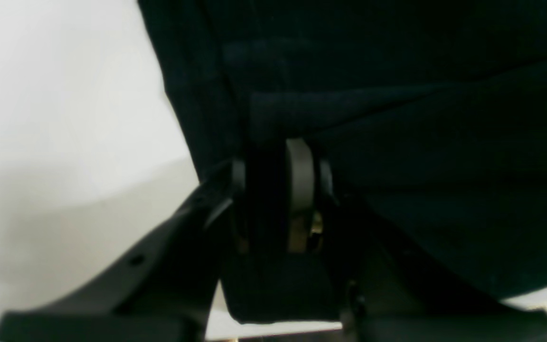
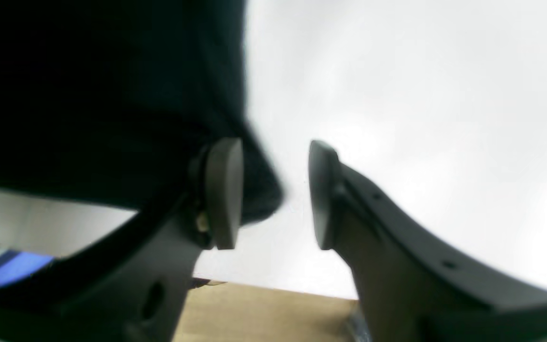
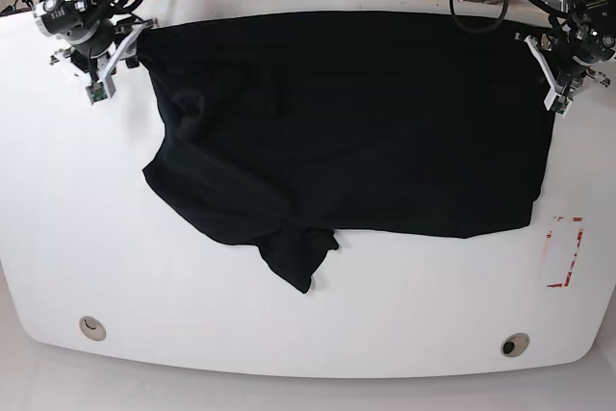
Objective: Fold the T-shirt properly
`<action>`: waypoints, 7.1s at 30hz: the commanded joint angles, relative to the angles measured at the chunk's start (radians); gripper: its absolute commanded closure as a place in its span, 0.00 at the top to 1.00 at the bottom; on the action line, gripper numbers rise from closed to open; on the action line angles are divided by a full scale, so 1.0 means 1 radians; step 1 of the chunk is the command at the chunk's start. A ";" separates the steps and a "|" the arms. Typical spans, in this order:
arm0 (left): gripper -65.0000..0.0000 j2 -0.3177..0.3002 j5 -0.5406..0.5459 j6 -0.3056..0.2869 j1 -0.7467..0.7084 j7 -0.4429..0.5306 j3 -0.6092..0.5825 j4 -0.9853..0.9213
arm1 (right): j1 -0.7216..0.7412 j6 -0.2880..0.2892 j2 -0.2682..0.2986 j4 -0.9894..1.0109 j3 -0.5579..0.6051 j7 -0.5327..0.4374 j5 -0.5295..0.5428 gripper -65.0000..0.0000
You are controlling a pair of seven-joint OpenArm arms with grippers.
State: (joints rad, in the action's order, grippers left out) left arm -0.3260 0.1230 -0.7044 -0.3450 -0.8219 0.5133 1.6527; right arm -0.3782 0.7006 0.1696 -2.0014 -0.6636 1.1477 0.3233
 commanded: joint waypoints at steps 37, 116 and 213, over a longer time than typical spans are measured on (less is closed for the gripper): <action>0.30 -0.014 -0.013 0.006 0.126 -0.103 0.008 0.148 | 0.219 -0.002 -0.071 0.012 0.230 0.136 0.245 0.87; 0.30 -0.015 -0.016 0.006 0.110 -0.103 -0.009 0.142 | 0.347 -0.002 -0.164 0.158 0.291 -0.082 0.006 0.01; 0.31 0.442 -0.191 0.067 0.389 0.100 -0.807 -0.187 | 0.045 -0.002 0.008 0.170 0.137 -0.127 0.056 0.34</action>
State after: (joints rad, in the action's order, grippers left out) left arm 0.1162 -0.0696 -0.6434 0.0280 -0.7307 -0.2924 1.4429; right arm -0.3202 0.6968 0.1619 -1.8050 -0.5220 1.0313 0.3672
